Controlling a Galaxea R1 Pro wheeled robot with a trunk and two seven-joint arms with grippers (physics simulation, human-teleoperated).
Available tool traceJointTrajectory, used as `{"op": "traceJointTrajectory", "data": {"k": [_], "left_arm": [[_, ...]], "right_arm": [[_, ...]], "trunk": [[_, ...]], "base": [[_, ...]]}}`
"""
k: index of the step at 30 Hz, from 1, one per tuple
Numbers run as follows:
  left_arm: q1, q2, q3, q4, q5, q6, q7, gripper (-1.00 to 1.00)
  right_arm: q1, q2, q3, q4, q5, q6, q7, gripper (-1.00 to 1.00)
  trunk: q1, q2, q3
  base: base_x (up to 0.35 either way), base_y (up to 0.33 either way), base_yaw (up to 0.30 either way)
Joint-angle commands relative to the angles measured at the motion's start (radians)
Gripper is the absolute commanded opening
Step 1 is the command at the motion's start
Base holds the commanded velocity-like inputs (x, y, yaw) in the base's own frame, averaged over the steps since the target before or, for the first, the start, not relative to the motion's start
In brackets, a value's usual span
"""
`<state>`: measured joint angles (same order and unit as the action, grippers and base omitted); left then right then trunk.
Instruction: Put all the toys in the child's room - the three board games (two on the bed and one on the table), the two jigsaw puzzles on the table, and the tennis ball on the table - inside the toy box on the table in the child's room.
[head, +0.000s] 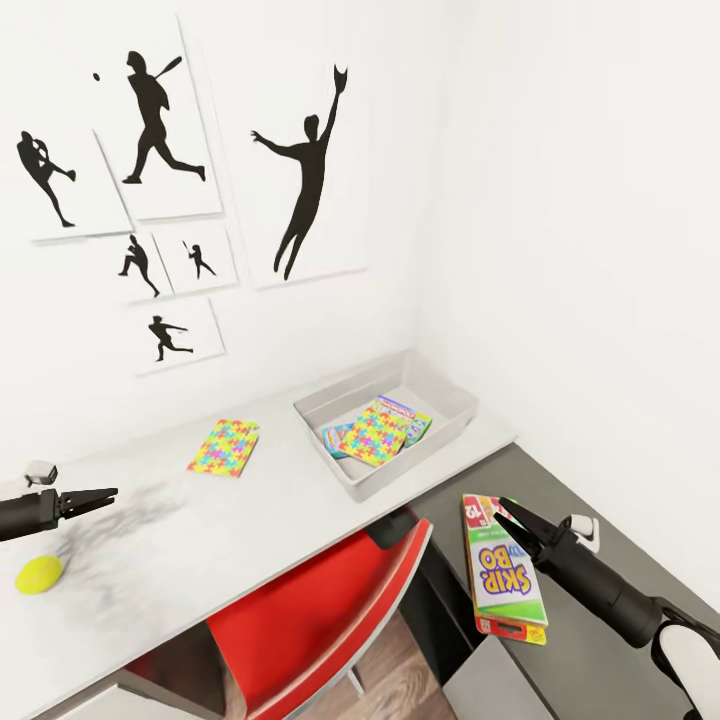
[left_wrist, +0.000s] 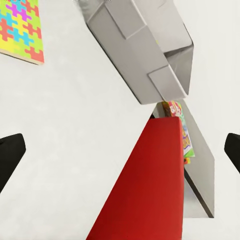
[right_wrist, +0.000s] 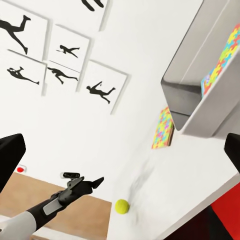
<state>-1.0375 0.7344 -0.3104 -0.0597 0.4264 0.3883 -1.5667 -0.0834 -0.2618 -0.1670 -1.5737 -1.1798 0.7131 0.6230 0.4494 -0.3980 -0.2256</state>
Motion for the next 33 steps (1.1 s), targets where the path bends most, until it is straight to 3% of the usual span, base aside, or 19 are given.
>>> {"op": "traceJointTrajectory", "data": {"k": [1,23,33], "left_arm": [[-0.001,0.0,-0.009,0.0,0.006,0.011,-0.004,1.0],[-0.001,-0.001,-0.009,0.0,0.006,0.011,-0.004,1.0],[-0.001,-0.001,-0.009,0.0,0.008,-0.025,-0.004,1.0]], "right_arm": [[-0.001,0.0,-0.001,0.0,-0.004,0.007,0.0,1.0],[-0.001,0.001,-0.001,0.0,-0.004,0.006,0.0,1.0],[-0.001,0.001,-0.002,0.0,-0.004,0.006,0.0,1.0]], "trunk": [[0.001,-0.002,-0.001],[0.001,-0.002,0.033],[0.001,-0.002,0.049]], "base": [[0.0,0.0,0.042],[0.0,0.0,0.061],[0.0,0.0,0.064]]}}
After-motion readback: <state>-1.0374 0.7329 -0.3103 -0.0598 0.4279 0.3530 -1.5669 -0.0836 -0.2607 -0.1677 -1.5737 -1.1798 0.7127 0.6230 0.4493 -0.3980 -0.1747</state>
